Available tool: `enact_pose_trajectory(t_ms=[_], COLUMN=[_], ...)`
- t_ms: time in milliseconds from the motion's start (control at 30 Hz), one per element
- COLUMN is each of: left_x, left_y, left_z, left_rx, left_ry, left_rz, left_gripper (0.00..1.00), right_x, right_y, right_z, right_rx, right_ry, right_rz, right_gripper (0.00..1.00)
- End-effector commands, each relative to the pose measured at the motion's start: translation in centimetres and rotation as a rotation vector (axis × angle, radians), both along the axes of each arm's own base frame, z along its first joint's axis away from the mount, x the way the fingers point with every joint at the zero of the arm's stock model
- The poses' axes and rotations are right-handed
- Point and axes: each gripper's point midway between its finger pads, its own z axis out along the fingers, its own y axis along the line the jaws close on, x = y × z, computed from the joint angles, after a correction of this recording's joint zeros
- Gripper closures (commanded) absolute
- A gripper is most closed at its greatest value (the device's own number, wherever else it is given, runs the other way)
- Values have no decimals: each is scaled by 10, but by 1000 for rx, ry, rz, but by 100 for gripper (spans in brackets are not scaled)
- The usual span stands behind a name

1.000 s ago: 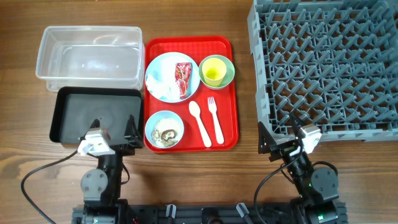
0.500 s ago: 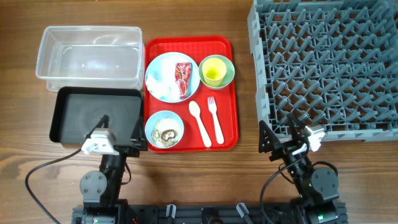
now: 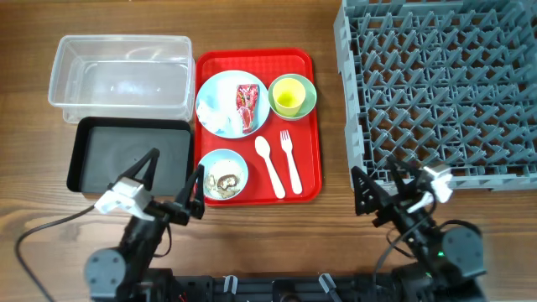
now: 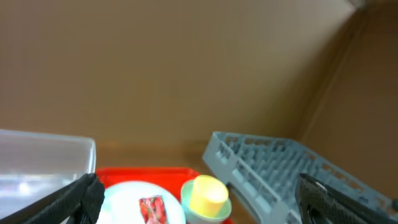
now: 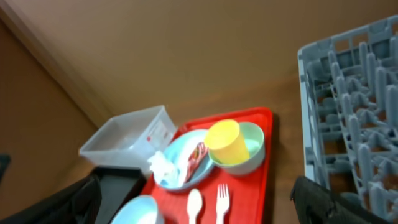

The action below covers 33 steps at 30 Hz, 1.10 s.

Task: Sort waste into correct bins and load items into the dishwasher rack
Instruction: 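Reach the left gripper toward the yellow cup on the red tray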

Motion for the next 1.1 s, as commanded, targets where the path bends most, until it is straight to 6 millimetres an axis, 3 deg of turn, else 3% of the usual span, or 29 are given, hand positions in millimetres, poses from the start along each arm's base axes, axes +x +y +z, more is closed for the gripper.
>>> enact_pose_trajectory(t_ms=[0,167,300,467,700,800,967,1067], left_x=[-5,8,18,17,20,22,25,27], left_y=[-3,-3,-5,-28,-30,-36,-57,-76], left_z=[30,47,60,42,-29,-67,-118,-132], left_rx=[-10,2,8,-49,-28,81,319,377], left_ry=[129,358,494,657,1009,1156,1289,1302], left_rz=[-21,-20,-28,-172,-157,-121,-21,-11], left_gripper=[0,0,0,0,1,14,23,25], right_x=[-1,13,29,27,29,28,22,15], right_y=[6,10,15,58,72,68,66,61], right_z=[42,60,56,34,21,21,31,39], right_rx=[-88,-178,-220,-166,-149,-113,-69,-75], right_ry=[59,291,453,599,664,701,695,659], right_rz=[43,64,81,348,423,369,339,322], right_gripper=[0,0,0,0,1,2,12,14])
